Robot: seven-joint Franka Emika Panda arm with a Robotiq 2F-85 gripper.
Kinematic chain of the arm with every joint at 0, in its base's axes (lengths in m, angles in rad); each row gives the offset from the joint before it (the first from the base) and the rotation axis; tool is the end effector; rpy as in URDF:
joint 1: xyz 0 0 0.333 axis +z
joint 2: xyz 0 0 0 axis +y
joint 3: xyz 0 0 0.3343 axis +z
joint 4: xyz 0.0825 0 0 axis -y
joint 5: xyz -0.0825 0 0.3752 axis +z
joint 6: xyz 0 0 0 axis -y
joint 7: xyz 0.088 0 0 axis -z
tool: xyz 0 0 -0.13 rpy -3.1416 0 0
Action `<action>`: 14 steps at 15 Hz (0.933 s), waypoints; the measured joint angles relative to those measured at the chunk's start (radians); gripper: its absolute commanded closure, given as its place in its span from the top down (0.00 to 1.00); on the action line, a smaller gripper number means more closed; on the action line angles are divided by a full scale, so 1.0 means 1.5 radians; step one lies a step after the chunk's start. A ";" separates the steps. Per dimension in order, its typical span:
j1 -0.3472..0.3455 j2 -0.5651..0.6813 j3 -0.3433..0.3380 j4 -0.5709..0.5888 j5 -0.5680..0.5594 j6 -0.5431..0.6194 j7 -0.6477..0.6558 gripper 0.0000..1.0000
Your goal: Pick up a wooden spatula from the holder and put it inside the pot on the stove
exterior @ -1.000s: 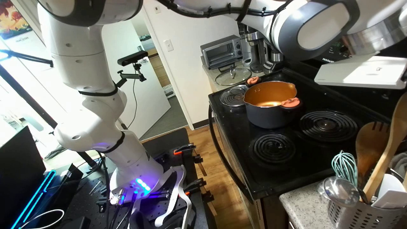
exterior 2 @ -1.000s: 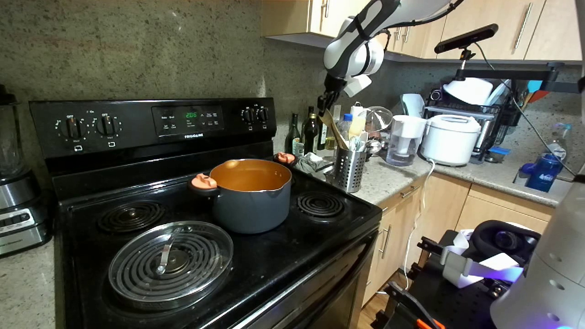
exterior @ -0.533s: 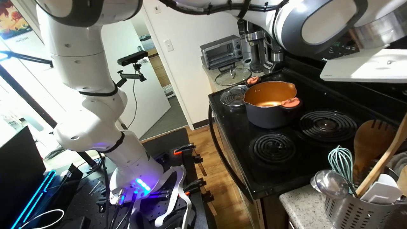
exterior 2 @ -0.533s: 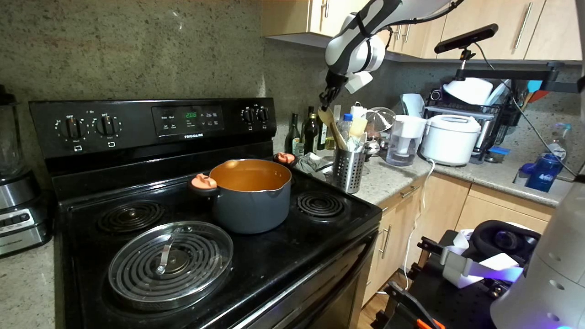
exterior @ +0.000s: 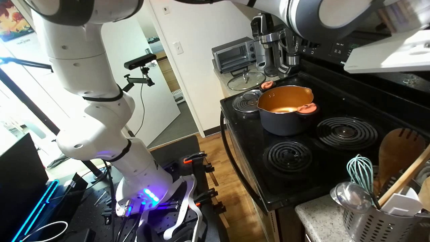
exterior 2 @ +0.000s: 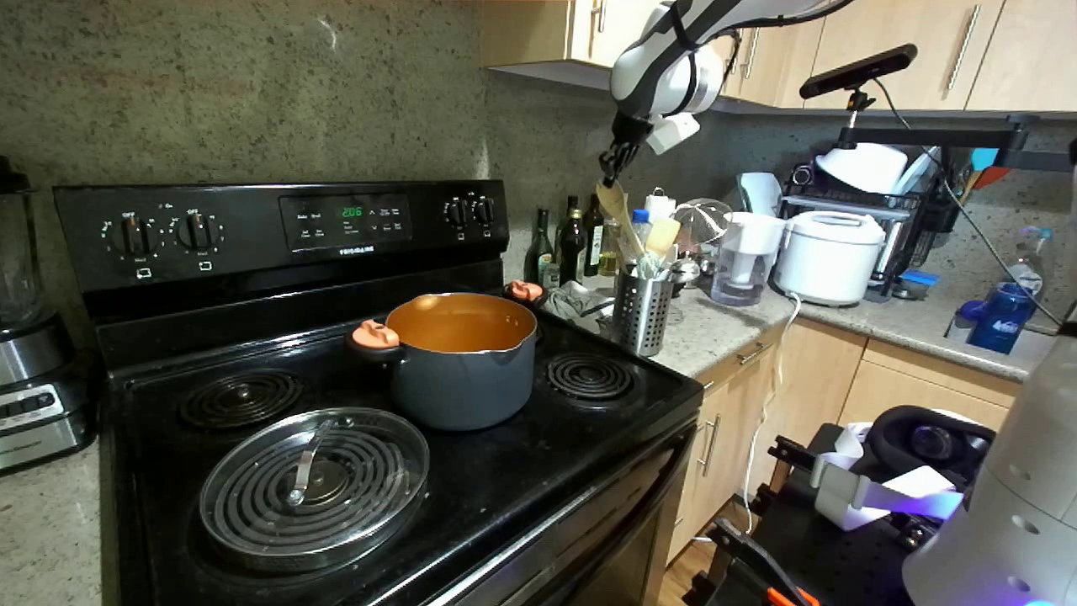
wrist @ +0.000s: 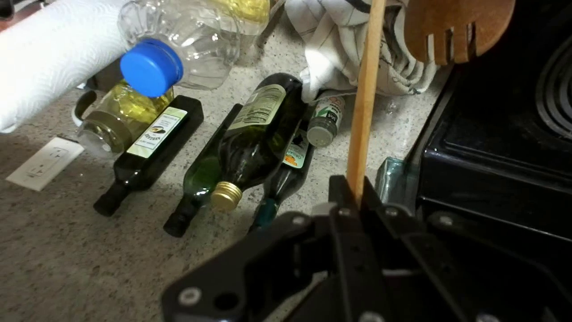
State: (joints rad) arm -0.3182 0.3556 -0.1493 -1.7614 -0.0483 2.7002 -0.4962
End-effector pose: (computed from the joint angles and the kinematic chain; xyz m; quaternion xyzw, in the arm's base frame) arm 0.6323 -0.3047 0.4355 0.9556 0.0435 0.2375 0.1690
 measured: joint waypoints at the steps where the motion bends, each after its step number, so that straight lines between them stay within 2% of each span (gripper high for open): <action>1: 0.000 -0.010 -0.003 0.000 0.000 -0.008 0.002 0.02; 8: -0.003 -0.104 -0.010 -0.009 0.005 -0.061 0.004 0.02; 14: -0.001 -0.176 -0.010 -0.045 0.015 -0.065 -0.007 0.02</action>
State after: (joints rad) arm -0.3200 0.0921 -0.1641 -1.8297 -0.0262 2.6025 -0.5068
